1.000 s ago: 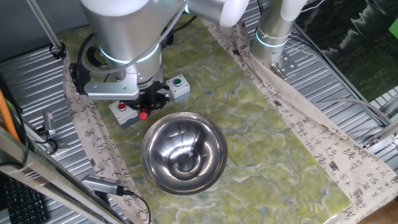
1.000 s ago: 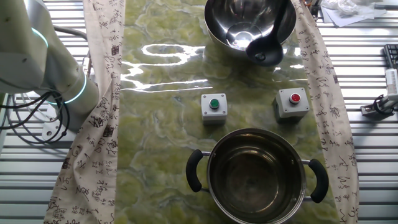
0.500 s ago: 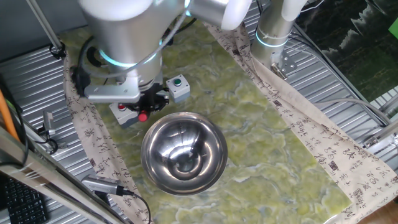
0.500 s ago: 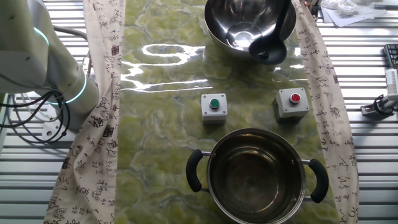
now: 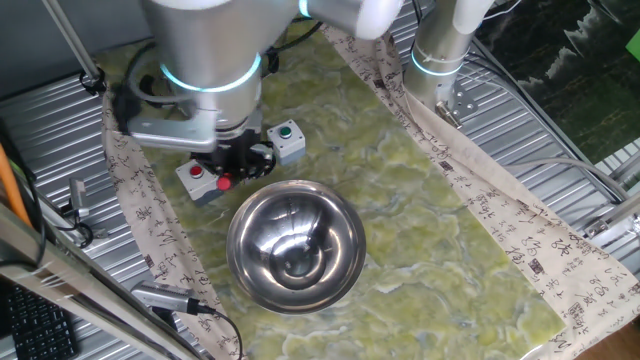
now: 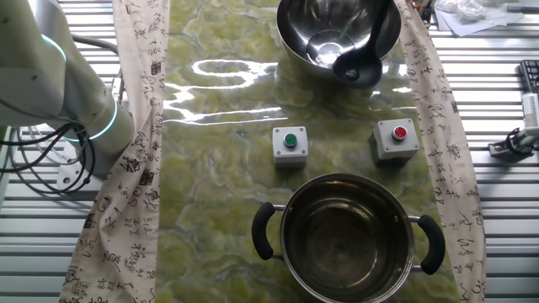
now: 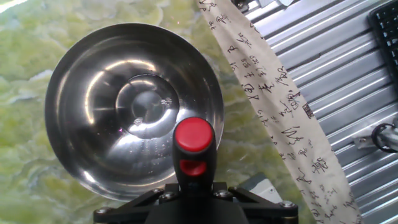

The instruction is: Scoop water with a large spoon from one bowl to another

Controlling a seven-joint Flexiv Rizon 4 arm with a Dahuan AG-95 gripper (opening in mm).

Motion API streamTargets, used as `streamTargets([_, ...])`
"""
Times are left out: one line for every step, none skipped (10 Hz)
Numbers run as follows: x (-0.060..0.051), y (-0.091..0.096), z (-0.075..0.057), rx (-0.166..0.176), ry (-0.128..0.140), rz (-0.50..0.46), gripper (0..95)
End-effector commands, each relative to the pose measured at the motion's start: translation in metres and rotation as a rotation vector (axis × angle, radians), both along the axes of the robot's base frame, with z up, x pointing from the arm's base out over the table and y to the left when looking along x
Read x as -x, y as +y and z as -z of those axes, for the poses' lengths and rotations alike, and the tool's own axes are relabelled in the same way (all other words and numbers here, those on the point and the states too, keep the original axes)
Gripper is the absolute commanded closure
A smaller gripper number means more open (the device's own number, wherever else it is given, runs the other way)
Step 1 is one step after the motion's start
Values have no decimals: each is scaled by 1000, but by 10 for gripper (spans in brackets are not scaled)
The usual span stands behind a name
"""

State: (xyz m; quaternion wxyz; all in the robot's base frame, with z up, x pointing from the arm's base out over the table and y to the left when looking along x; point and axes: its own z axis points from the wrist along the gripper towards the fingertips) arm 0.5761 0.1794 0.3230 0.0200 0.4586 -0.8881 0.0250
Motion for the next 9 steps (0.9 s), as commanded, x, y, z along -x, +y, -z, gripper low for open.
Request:
streamTargets([2,0,0,-19,52,38,950])
streamTargets([2,0,0,-16,56,40,950])
streamTargets([2,0,0,-7,62,40,950])
streamTargets([2,-1,0,4,68,39,950])
streamTargets([2,-1,0,6,70,37,950])
streamTargets([2,-1,0,9,70,31,950])
streamTargets([1,-3,0,10,68,26,950])
streamTargets([0,-6,-1,5,67,23,950])
streamTargets([-1,-9,-2,4,67,18,950])
